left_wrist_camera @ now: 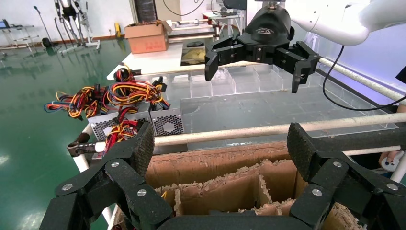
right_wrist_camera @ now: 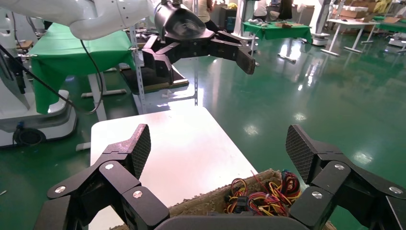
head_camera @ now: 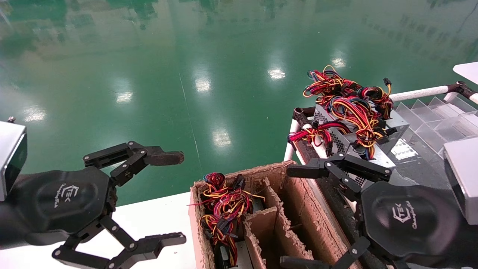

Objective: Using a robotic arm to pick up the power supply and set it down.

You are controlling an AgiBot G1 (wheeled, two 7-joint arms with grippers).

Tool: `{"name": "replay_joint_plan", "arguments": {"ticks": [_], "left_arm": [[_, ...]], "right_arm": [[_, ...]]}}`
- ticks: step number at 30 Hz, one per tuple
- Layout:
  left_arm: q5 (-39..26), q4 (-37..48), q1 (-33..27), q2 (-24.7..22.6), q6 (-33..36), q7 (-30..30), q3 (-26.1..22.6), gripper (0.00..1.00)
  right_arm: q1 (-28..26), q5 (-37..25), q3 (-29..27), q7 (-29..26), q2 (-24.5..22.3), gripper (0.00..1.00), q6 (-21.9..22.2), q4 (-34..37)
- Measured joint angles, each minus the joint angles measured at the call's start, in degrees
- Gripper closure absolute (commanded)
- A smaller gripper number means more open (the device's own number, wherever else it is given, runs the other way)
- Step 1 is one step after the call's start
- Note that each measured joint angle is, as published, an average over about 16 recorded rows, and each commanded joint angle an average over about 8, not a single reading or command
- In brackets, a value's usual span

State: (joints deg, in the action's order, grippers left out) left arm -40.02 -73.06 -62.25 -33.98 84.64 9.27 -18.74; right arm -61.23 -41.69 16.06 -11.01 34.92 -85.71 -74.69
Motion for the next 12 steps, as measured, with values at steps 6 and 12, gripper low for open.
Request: {"name": "replay_joint_plan", "arguments": {"ticks": [6,12], "left_arm": [[0.0,0.0,0.0,0.0,0.0,0.0,0.0,0.00],[0.0,0.0,0.0,0.0,0.0,0.0,0.0,0.00]], "right_arm": [[0.1,0.1,0.0,-0.1,0.0,0.00,0.0,-0.3],[0.0,0.1,0.0,0.0,0.0,0.00,0.0,0.0]]}}
